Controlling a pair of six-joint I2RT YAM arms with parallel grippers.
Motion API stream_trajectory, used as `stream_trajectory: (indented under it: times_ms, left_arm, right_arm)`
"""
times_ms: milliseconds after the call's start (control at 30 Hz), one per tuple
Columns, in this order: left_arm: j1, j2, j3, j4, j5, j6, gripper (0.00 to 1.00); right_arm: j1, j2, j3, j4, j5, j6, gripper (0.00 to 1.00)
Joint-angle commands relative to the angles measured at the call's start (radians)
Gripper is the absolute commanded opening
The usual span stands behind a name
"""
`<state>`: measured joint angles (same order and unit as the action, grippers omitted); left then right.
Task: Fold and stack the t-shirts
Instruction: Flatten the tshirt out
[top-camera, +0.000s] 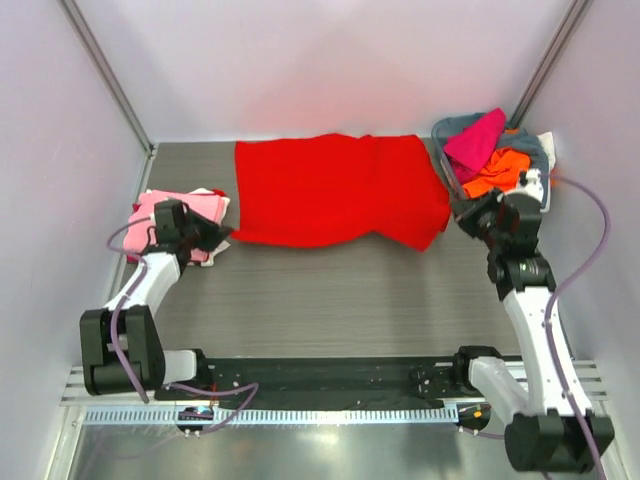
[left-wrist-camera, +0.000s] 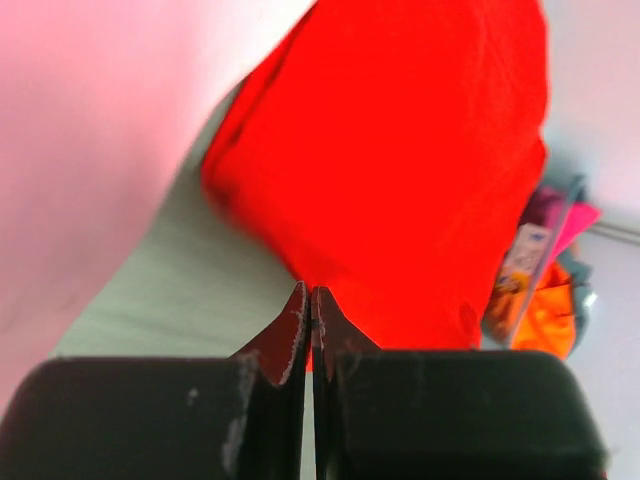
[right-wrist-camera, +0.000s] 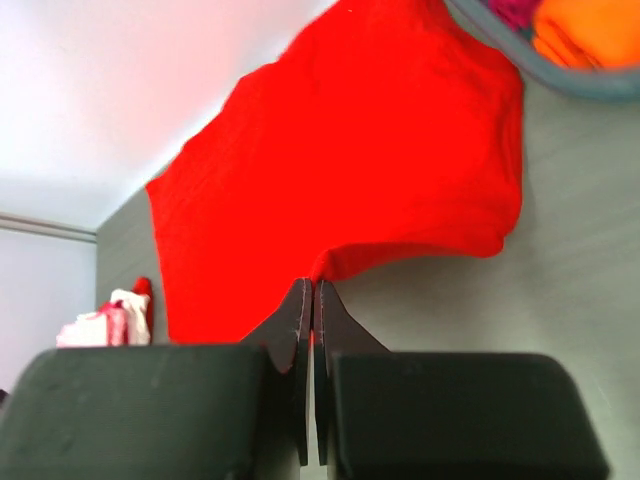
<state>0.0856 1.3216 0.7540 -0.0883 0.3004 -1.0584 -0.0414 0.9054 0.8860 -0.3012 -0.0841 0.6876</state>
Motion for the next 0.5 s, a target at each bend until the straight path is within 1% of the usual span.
stream_trajectory:
  times_ms: [0,33,100,133,167,233,267,367,467]
  left_arm:
    - [0.002,-0.097,-0.094,-0.007,0.016,0.086,0.0]
    - [0.002,-0.149,-0.116,-0.022,0.01,0.109,0.0]
    - [0.002,-0.203,-0.18,-0.082,0.0,0.123,0.0]
    - [0.0,-0.256,-0.206,-0.093,0.006,0.123,0.0]
    - [0.0,-0.292,-0.229,-0.1,0.009,0.118,0.0]
    - [0.0,-0.355,-0.294,-0.131,0.011,0.101,0.0]
    - [0.002,-0.425,-0.314,-0.142,-0.004,0.083,0.0]
    - [0.002,-0.516,-0.361,-0.191,-0.036,0.064,0.0]
    - [0.002,-0.538,-0.364,-0.244,-0.053,0.074,0.0]
  right_arm:
    - [-0.002,-0.143,-0.087,-0.105,0.052,0.0,0.01]
    - [-0.002,-0.21,-0.114,-0.163,0.063,-0.003,0.01]
    - [-0.002,-0.265,-0.127,-0.223,0.079,-0.016,0.01]
    - [-0.002,-0.296,-0.134,-0.281,0.08,-0.017,0.01]
    - [-0.002,-0.34,-0.14,-0.303,0.08,-0.022,0.01]
    - [-0.002,-0.379,-0.15,-0.364,0.072,-0.026,0.01]
    - [-0.002,-0.405,-0.154,-0.375,0.07,-0.028,0.01]
    - [-0.002,-0.421,-0.182,-0.378,0.06,-0.04,0.01]
    - [-0.002,-0.379,-0.179,-0.359,0.06,-0.078,0.01]
